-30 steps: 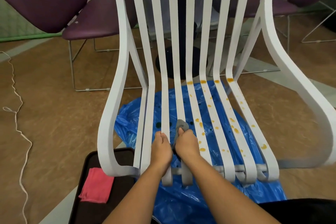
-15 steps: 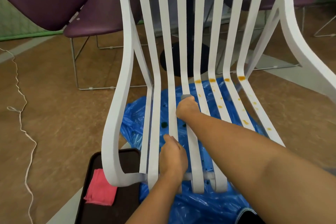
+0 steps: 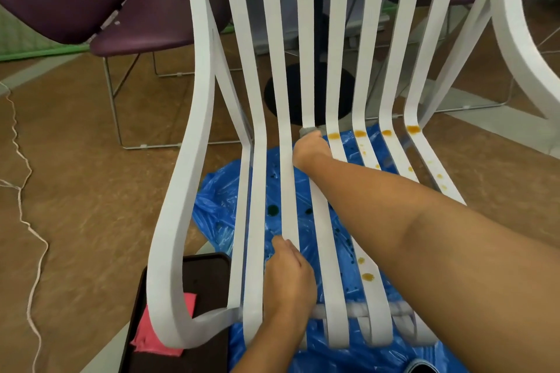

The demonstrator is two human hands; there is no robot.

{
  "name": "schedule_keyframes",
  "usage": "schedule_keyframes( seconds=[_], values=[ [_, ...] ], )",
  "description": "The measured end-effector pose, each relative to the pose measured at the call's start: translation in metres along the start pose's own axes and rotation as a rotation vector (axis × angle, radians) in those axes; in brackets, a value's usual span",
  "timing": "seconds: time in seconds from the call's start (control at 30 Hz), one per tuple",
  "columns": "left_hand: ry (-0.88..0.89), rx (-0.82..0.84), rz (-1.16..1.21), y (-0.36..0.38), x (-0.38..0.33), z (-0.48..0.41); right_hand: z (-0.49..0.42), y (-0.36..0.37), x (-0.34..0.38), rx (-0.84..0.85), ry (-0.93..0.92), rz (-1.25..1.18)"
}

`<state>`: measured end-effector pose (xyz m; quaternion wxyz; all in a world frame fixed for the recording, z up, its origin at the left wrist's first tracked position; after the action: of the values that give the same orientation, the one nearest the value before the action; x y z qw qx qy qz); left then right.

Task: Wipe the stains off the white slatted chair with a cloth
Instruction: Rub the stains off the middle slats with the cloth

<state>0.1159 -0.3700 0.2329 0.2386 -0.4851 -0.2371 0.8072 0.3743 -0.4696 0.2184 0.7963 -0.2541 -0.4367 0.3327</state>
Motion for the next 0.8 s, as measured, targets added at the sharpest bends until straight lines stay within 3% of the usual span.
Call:
schedule_keyframes(
  seconds=[0.1,0.27,0.43,0.6,0.8],
  values=[
    [0.014,-0.018,0.014,0.001,-0.002,0.0,0.007,-0.002,-0.001,0.011,0.015,0.059],
    [0.012,-0.05,0.008,0.0,-0.003,0.002,0.027,0.0,-0.013,-0.03,0.064,-0.087],
    [0.008,-0.069,0.015,0.001,-0.003,0.002,0.059,0.022,-0.03,0.006,0.011,0.092],
    [-0.035,-0.048,-0.013,-0.003,-0.004,0.006,0.124,0.035,-0.046,-0.083,-0.062,0.129],
    [-0.038,-0.035,0.156,-0.009,-0.007,0.014,0.192,0.051,-0.07,-0.049,-0.036,0.32]
  ],
)
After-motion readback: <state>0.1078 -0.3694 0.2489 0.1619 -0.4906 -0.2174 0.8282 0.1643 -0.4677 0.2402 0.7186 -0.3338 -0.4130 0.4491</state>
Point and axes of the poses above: each hand's wrist, its own z-axis away from the middle knuckle, its own y-axis out of the palm, x = y × z, the point moved 6 cm from there along -z, towards the middle knuckle, and after that the axes turned 12 degrees about x, right-handed, at the moved point
